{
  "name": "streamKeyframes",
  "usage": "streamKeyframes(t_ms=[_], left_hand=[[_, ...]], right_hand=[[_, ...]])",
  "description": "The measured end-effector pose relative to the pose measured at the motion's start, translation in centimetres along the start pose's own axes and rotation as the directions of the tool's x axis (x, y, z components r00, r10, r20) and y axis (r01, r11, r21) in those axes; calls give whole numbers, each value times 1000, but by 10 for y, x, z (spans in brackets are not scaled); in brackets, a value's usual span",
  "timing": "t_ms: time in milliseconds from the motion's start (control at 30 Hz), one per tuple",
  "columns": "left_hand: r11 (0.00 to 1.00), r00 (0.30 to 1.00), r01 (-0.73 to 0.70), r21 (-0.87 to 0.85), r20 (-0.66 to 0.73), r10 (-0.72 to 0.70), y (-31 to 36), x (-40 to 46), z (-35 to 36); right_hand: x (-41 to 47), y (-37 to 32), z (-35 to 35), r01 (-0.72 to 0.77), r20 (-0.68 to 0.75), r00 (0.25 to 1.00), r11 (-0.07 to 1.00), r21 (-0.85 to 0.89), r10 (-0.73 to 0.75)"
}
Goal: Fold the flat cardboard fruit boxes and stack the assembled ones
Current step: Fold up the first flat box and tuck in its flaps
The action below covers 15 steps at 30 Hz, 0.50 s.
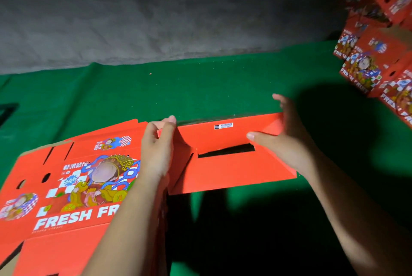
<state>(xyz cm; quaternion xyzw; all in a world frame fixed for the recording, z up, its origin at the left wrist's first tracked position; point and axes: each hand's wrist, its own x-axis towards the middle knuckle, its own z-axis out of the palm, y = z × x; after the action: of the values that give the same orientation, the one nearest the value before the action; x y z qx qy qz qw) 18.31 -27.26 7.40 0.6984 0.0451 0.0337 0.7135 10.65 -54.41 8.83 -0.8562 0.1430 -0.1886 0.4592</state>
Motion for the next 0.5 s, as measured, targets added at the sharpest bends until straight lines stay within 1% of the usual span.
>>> streamKeyframes(t_ms=[33,67,100,133,167,200,233,267,300,333,367,400,433,467,500], left_hand=[[1000,999,0,-6,39,0,1,-2,1],[998,992,19,61,127,-27,-1,-4,1],[983,974,50,176,211,-87,-2,-6,2],[962,956,75,264,254,-144,-7,-7,3],[948,955,96,303,242,-174,-11,-10,4],[943,963,105,315,206,-176,-18,-12,3],[939,970,111,326,168,-174,-24,-13,3],[945,970,145,293,145,-193,-29,-13,1],[936,940,270,226,147,-307,-32,-13,1],[891,866,434,131,212,-453,-33,-13,1],[819,771,567,88,295,-565,-31,-15,2],[777,705,622,92,366,-608,-28,-17,2],[775,682,625,93,419,-600,-28,-16,3],[783,697,619,62,416,-584,-28,-17,5],[797,717,604,5,435,-546,-27,-19,5]], right_hand=[[1,3,-2,25,-1,1000,998,-55,-26],[2,6,-3,18,-7,1000,994,-111,-19],[1,9,-1,-7,-24,1000,985,-172,2],[0,13,2,-18,-46,999,971,-239,7],[-3,18,5,-15,-49,999,958,-285,1],[-9,22,9,-23,-25,1000,958,-285,17],[-14,25,12,-67,10,997,974,-214,71],[-18,29,14,-166,39,985,982,-91,170],[-19,31,13,-315,59,949,946,82,310],[-18,34,12,-479,105,877,840,255,468],[-17,35,9,-636,206,769,687,352,606],[-20,35,3,-743,331,667,568,353,667],[-24,33,0,-791,434,611,509,339,662],[-27,35,-1,-795,479,607,485,365,634],[-27,38,-2,-764,482,644,470,442,594]])
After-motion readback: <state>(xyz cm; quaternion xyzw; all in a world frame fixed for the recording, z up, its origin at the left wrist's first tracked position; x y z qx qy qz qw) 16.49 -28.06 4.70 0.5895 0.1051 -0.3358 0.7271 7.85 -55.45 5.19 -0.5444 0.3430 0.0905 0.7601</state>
